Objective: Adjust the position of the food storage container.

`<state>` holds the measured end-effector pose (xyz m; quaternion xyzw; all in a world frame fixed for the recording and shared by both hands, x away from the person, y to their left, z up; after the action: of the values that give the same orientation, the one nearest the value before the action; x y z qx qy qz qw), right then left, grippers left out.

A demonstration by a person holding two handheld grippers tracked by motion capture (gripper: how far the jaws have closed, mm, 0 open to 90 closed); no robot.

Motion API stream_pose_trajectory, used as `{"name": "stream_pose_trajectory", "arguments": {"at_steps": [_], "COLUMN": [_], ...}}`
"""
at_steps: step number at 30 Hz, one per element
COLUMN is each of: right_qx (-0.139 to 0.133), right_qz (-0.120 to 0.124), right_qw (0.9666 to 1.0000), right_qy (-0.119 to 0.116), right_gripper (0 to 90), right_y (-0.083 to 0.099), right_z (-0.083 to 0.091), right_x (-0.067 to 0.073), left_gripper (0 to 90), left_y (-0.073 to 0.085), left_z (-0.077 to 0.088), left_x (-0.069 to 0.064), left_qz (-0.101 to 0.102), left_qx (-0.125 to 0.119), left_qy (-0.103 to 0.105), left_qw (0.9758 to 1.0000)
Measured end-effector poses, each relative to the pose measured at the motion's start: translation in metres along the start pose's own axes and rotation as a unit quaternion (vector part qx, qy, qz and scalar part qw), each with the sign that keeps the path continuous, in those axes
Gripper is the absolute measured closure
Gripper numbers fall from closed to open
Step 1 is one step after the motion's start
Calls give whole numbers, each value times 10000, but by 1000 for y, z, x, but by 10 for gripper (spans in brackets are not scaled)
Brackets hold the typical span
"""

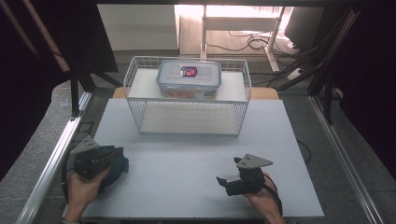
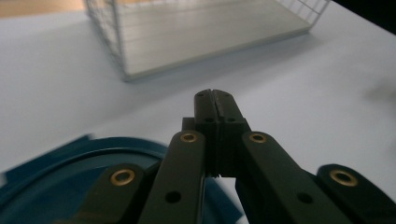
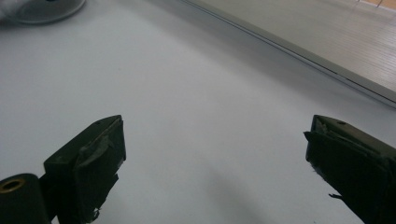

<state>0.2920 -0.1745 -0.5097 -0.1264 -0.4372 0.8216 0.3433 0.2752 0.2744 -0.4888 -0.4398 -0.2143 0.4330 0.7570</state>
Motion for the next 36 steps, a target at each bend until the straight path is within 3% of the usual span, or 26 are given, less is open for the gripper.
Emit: {"name": "stream_pose_trajectory", "arguments": {"at_steps": [1, 2, 3, 4, 6, 8, 9, 10, 14, 15, 18, 19, 20, 22, 25, 28, 34, 36], "right_qx": [0, 27, 27, 71, 72, 93, 93, 102, 147, 147, 164, 160, 160, 177, 208, 225, 277, 301], "right_qz": [0, -4, -4, -2, -7, 18, 18, 36, 77, 77, 104, 114, 114, 131, 161, 154, 176, 199], "right_qw": [10000, 10000, 10000, 9999, 9999, 9999, 9999, 9999, 9998, 9998, 9997, 9996, 9996, 9996, 9995, 9994, 9993, 9991], "right_qy": [0, 55, 55, 94, 109, 113, 113, 120, 145, 145, 171, 178, 178, 189, 197, 203, 205, 207], "right_gripper": [49, 52, 52, 53, 54, 54, 54, 54, 54, 54, 54, 54, 54, 55, 55, 55, 55, 55], "right_y": [0, 1, 1, 1, 2, 2, 2, 2, 3, 3, 3, 3, 3, 3, 4, 4, 5, 5], "right_z": [0, -1, -1, -1, -2, -2, -2, -2, -3, -3, -3, -2, -2, -3, -4, -5, -7, -8], "right_x": [0, -1, -1, -2, -2, -2, -2, -1, 0, 0, 0, 0, 0, 0, 0, 0, 1, 1], "left_gripper": [900, 900, 900, 900, 900, 900, 900, 900, 900, 900, 900, 900, 900, 900, 900, 900, 900, 900], "left_y": [0, 5, 5, 12, 16, 29, 29, 37, 56, 56, 71, 76, 76, 85, 92, 89, 87, 85], "left_z": [0, 8, 8, 14, 16, 23, 23, 27, 33, 33, 38, 45, 45, 50, 47, 45, 41, 38], "left_x": [0, 11, 11, 24, 30, 49, 49, 59, 75, 75, 80, 81, 81, 81, 78, 74, 72, 69], "left_qz": [0, 13, 13, 111, 190, 463, 463, 627, 881, 881, 1037, 1227, 1227, 1189, 1274, 1225, 1459, 1443], "left_qx": [0, -26, -26, -21, -34, -87, -87, -94, 28, 28, 161, 0, 0, 256, 403, 502, 428, 442], "left_qy": [0, -195, -195, -411, -511, -834, -834, -966, -1287, -1287, -1451, -1440, -1440, -1580, -1426, -1584, -1523, -1465], "left_qw": [10000, 9998, 9998, 9991, 9985, 9954, 9954, 9933, 9878, 9878, 9838, 9820, 9820, 9799, 9807, 9785, 9766, 9776]}}
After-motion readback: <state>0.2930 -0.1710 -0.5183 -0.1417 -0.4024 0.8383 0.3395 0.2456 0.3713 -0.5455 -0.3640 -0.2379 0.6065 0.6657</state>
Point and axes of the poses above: each handheld gripper's, and its own axes: z roughly backward along the jaws, y roughly out of its underside, x roughly to its left, the point moved 4 cm from there along -z, roughly forward along the jaws, and after that the axes turned 6 degrees about -z, right-handed, at the moved point
